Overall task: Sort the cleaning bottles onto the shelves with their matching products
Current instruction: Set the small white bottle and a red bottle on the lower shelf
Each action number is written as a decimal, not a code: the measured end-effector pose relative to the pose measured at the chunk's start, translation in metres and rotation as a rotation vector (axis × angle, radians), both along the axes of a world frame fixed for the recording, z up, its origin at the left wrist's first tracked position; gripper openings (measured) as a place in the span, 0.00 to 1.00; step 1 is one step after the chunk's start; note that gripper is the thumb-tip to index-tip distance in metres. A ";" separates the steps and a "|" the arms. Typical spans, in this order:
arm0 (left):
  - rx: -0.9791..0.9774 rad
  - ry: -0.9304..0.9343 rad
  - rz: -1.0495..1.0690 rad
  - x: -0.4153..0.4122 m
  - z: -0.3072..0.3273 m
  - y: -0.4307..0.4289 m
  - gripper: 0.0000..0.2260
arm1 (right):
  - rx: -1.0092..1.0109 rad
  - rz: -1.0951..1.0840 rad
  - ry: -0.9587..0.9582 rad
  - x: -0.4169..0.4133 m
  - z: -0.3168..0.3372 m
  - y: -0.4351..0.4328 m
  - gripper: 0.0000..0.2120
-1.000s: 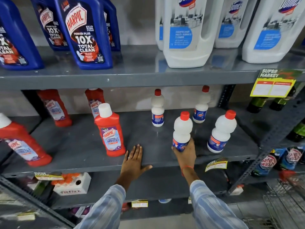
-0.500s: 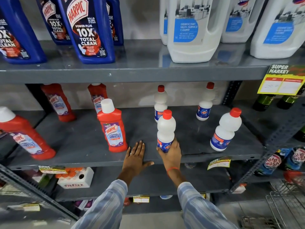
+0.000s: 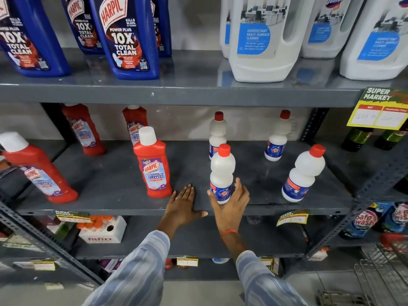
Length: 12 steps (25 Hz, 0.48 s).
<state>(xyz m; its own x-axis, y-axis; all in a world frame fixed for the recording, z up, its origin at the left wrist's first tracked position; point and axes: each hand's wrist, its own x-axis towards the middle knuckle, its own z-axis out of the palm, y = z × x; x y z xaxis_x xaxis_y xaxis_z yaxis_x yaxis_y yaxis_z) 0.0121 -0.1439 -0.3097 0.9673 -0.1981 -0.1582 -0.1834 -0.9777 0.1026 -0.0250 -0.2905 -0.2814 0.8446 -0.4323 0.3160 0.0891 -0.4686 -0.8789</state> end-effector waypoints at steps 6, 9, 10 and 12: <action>-0.179 -0.743 -0.032 -0.032 0.023 0.041 0.30 | -0.028 0.087 -0.351 -0.006 0.051 0.065 0.13; -0.208 -0.780 0.023 -0.034 0.031 0.092 0.30 | 0.001 0.122 -0.302 0.005 0.055 0.116 0.19; -0.213 -0.751 0.048 -0.035 0.030 0.113 0.31 | 0.025 0.150 -0.236 0.011 0.047 0.130 0.24; -0.184 -0.646 0.101 -0.038 0.024 0.151 0.34 | 0.053 0.207 -0.048 0.023 0.026 0.147 0.37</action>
